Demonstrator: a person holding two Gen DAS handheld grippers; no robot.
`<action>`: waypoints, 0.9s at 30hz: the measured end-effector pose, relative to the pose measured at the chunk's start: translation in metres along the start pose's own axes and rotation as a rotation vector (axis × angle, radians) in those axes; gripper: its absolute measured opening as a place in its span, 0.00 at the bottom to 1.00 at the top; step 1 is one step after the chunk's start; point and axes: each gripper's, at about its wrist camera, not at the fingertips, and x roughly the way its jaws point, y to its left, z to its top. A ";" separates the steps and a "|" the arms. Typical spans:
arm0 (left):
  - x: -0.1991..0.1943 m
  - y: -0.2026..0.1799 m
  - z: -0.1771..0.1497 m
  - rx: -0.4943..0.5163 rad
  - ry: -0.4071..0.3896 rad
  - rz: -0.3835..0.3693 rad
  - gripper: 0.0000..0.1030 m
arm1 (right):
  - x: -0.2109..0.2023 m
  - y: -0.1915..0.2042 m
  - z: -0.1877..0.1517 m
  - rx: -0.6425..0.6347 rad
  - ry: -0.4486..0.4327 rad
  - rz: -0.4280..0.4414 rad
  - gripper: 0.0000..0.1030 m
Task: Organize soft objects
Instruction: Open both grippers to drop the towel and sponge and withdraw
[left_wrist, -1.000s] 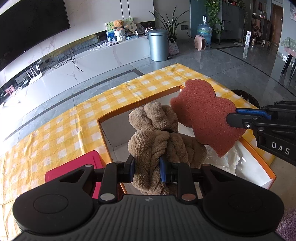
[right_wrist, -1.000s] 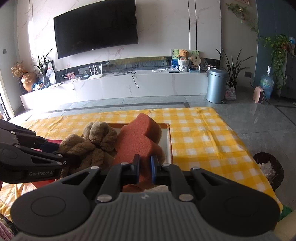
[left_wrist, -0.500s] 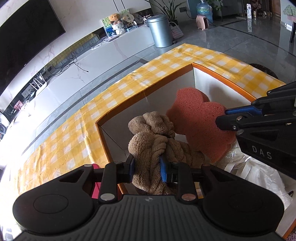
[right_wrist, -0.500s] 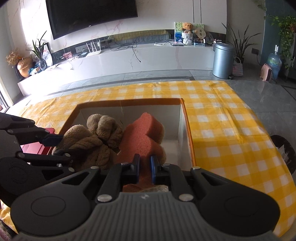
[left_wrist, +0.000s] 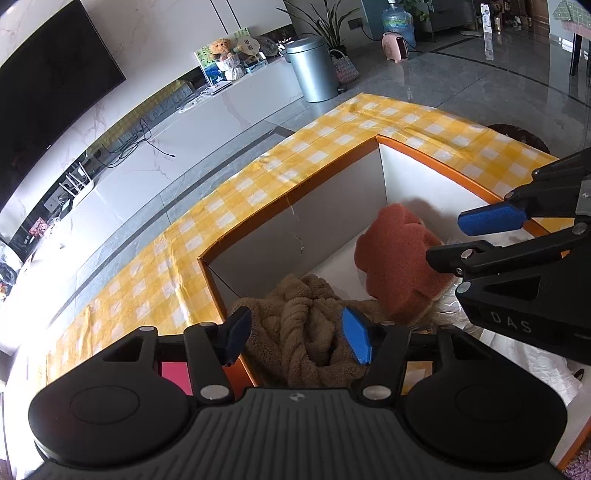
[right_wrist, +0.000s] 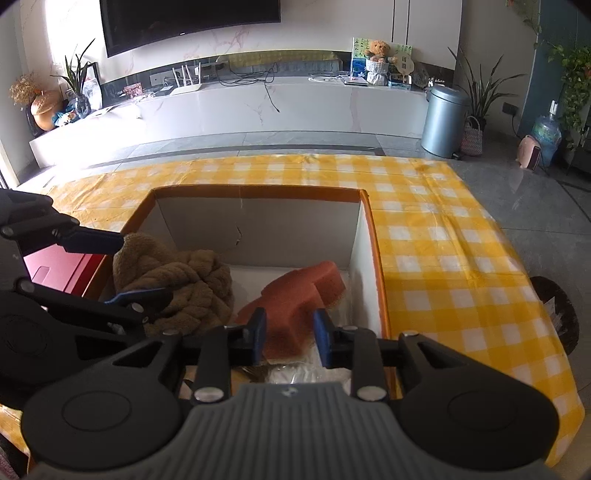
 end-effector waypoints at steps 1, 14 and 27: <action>-0.003 0.000 0.000 0.002 -0.001 0.002 0.65 | -0.003 0.000 0.001 -0.002 0.001 -0.005 0.32; -0.088 0.019 -0.019 -0.067 -0.143 -0.026 0.65 | -0.080 0.017 -0.008 -0.032 -0.068 -0.063 0.52; -0.151 0.041 -0.107 -0.211 -0.179 -0.059 0.65 | -0.151 0.067 -0.071 0.055 -0.177 -0.009 0.76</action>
